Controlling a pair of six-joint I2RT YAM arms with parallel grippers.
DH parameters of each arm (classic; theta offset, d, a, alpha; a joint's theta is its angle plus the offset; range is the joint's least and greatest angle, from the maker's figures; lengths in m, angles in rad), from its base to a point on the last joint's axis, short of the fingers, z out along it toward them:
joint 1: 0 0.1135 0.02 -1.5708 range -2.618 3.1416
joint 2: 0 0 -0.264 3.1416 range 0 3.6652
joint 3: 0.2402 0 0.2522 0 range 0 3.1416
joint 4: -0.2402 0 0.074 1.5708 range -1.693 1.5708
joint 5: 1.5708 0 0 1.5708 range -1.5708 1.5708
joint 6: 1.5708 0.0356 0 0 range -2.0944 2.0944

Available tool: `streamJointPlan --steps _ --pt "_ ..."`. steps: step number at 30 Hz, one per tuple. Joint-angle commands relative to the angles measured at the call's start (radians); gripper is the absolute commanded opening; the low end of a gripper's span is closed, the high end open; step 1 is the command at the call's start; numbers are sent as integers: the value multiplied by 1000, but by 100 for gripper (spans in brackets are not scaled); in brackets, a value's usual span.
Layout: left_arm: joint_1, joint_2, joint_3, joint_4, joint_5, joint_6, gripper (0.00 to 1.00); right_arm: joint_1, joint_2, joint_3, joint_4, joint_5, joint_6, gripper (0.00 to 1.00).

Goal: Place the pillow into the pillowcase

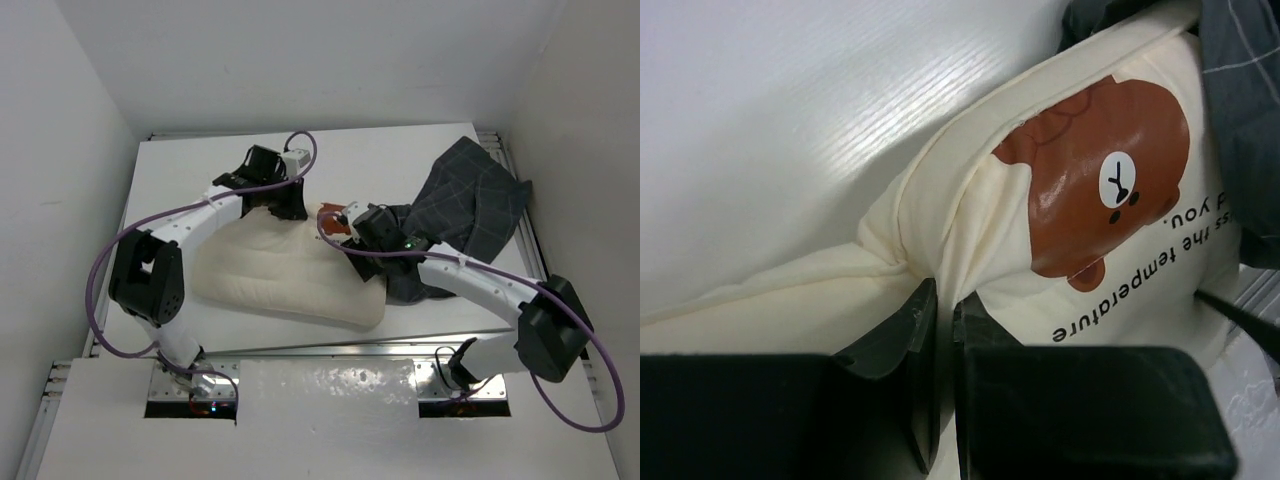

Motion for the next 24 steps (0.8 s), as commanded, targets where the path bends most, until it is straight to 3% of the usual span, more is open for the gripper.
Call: streamJointPlan --steps 1,4,8,9,12,14,18,24 --pt "3 -28 -35 61 -5 -46 0 3 -52 5 19 -83 69 68" --pt "3 -41 -65 77 -39 -23 0 -23 -98 55 -36 -131 87 83" --pt "3 -52 -111 104 -47 -24 0 -74 -99 169 -132 -128 183 89" --pt "3 -55 -113 107 -49 -27 0 -127 -96 211 -164 -134 217 89" --pt "3 -63 -115 107 -55 -24 0 -230 -74 282 -211 -119 357 64" --pt "1 -67 -113 106 -55 -21 0 -232 -32 316 -205 -68 357 55" --pt "-3 -75 -110 104 -55 -12 0 -232 135 470 -228 -90 347 69" --pt "-6 -83 -104 91 -76 3 0 -232 340 571 -254 -64 360 70"
